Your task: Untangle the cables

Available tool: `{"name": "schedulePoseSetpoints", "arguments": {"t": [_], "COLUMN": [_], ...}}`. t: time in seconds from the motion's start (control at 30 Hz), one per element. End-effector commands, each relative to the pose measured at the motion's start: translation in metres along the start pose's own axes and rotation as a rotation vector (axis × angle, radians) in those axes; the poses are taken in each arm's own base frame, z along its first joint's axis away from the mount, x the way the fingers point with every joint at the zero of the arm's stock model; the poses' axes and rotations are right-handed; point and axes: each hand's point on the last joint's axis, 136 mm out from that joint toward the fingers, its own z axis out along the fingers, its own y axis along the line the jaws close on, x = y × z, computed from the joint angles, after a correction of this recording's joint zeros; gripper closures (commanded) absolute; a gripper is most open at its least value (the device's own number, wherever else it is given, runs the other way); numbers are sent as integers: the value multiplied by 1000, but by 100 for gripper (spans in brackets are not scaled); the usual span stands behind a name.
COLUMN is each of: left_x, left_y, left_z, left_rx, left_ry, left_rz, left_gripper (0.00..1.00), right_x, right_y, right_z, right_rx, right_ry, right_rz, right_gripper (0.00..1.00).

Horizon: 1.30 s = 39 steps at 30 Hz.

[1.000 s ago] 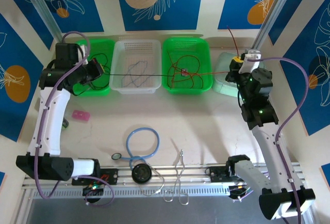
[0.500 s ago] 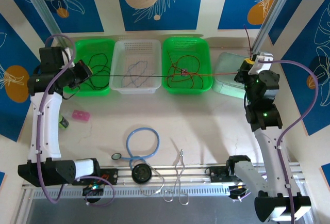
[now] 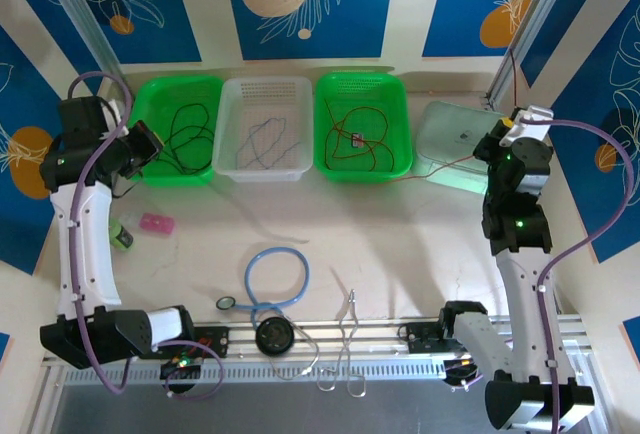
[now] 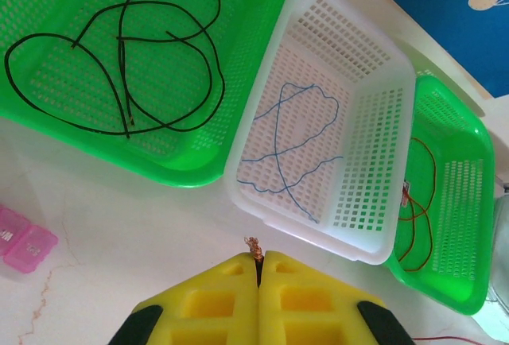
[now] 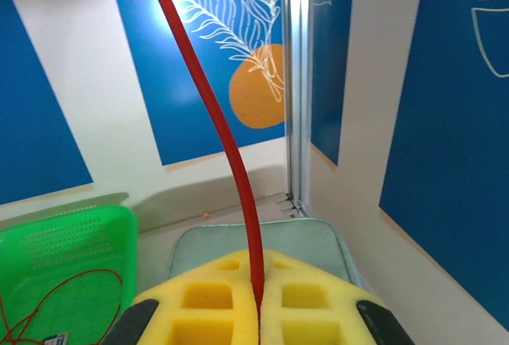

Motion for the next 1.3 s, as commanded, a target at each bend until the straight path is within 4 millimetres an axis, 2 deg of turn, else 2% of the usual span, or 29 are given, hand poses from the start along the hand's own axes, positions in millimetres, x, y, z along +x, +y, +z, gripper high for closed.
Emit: {"name": "schedulePoseSetpoints", "arguments": {"t": [0.0, 0.13, 0.23, 0.47, 0.73, 0.97, 1.27], "left_x": [4, 1, -9, -57, -119, -166, -207], "left_y": [-3, -12, -23, -59, -85, -92, -98], "left_z": [-9, -11, -18, -50, -87, -118, -137], "left_rx": [28, 71, 106, 176, 187, 162, 142], "left_ry": [4, 2, -25, -154, -377, -618, -807], "left_rz": [11, -1, 0, 43, 81, 91, 118], "left_gripper": [100, 100, 100, 100, 100, 100, 100], "right_x": [-25, -24, -24, -24, -24, -23, -23], "right_y": [-10, -8, -5, 0, 1, 3, 4], "right_z": [-11, -11, -11, -10, -11, -12, -13], "right_rx": [36, 17, -2, -30, -33, -48, -55], "right_ry": [-65, -57, -58, -49, -47, -40, -33], "right_rz": [45, 67, 81, 111, 97, 95, 103], "right_gripper": [100, 100, 100, 100, 100, 100, 100]}}
